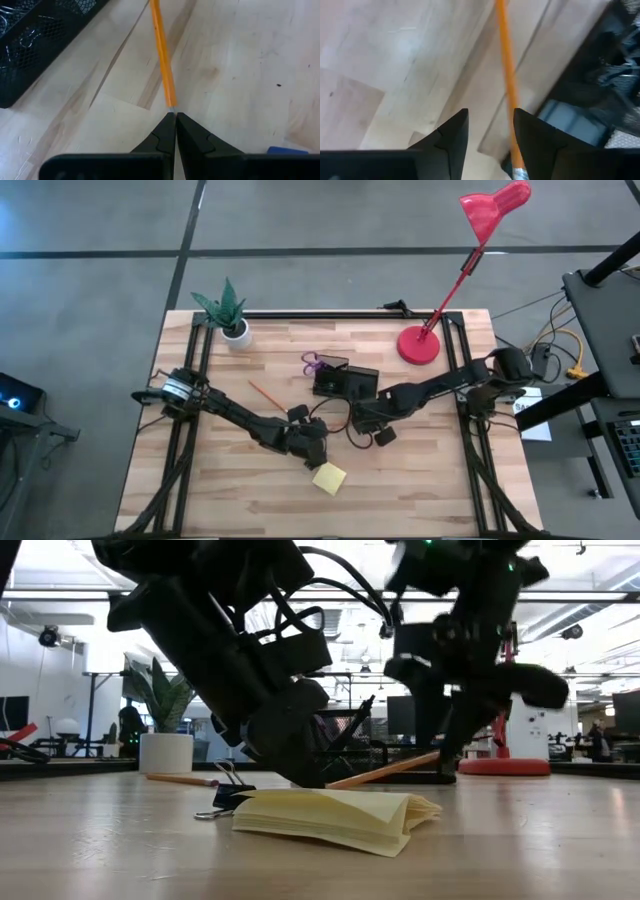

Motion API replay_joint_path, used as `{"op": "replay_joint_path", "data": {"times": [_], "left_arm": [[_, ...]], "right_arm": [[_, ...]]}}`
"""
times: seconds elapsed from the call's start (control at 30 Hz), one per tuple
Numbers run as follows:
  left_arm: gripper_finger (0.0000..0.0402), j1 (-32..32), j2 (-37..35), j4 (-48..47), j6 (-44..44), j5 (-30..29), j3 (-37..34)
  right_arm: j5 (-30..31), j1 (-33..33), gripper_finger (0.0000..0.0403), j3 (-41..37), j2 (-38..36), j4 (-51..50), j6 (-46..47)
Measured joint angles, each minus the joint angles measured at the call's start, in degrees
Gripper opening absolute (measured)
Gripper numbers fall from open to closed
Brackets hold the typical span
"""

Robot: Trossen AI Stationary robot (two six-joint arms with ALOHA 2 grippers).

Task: Pick and place office supplies into organizer
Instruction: Put the bottom orange pencil into the black desk organizer

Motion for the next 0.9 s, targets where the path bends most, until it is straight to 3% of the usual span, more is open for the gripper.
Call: {"op": "replay_joint_path", "data": {"times": [0.23,0.6,0.73,0.9], "left_arm": [[0.0,0.0,0.0,0.0,0.3,0.0,-0.2],[0.0,-0.1,0.0,1.1,0.0,-0.1,-1.5],[0.0,-0.2,-0.1,2.1,-0.2,-0.2,-2.1],[0.0,-0.3,-0.2,2.5,-0.1,-0.7,-2.1]], "right_arm": [[-0.7,-0.7,0.0156,3.3,-1.8,-2.2,0.8],[-1.1,-2.8,0.0145,1.5,3.4,-0.6,-0.6],[-1.7,-3.3,0.0115,1.7,4.6,-1.8,-0.4],[-2.8,-3.4,0.0046,1.4,4.9,-3.5,-0.4]]}}
